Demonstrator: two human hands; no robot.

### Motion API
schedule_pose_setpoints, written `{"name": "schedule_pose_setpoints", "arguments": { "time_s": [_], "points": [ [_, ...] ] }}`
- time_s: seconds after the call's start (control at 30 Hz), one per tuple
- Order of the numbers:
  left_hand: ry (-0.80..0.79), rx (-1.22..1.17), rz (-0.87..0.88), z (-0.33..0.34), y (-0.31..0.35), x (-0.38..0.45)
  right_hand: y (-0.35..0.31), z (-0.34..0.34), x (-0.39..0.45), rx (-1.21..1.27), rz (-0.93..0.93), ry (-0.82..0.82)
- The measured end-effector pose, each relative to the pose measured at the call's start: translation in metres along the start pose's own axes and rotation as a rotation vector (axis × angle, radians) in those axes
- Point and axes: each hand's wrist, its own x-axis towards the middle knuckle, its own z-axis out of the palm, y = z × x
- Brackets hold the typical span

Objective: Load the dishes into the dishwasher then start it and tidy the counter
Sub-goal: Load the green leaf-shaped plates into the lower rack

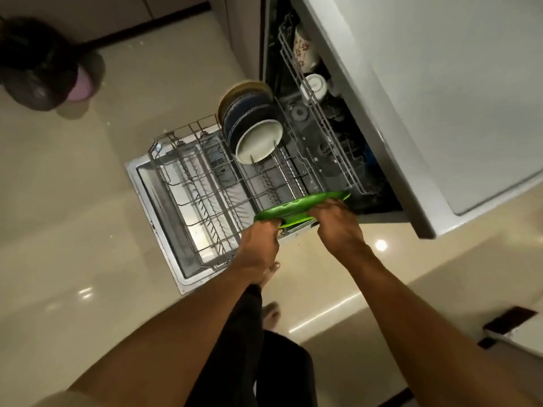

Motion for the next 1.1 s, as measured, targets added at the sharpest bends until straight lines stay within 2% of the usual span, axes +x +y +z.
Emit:
{"name": "schedule_pose_setpoints", "arguments": {
  "time_s": [0.13, 0.27, 0.4, 0.5, 0.67, 0.77, 0.93, 1.1],
  "points": [
    [-0.006, 0.034, -0.079, 0.027, -0.001, 0.040, 0.034, 0.024, 0.043, 0.003, -0.010, -0.091],
    [0.008, -0.026, -0.156, 0.053, -0.008, 0.068, 0.055, 0.052, 0.078, 0.041, -0.086, -0.078],
    [0.004, -0.191, -0.246, 0.074, -0.009, 0.094, 0.084, 0.081, 0.104, 0.029, -0.126, -0.090],
    [0.021, -0.212, -0.263, 0.089, -0.014, 0.110, 0.102, 0.102, 0.127, 0.041, -0.108, -0.112],
    [0.135, -0.178, -0.297, 0.115, -0.031, 0.134, 0.104, 0.130, 0.146, 0.081, -0.064, -0.027],
    [0.145, -0.177, -0.318, 0.128, -0.041, 0.144, 0.106, 0.148, 0.153, 0.123, -0.011, -0.057],
    [0.175, -0.187, -0.301, 0.146, -0.052, 0.151, 0.115, 0.170, 0.159, 0.087, -0.074, -0.041],
    [0.244, -0.160, -0.293, 0.148, -0.048, 0.153, 0.113, 0.172, 0.169, 0.117, -0.055, 0.001]
  ]
}}
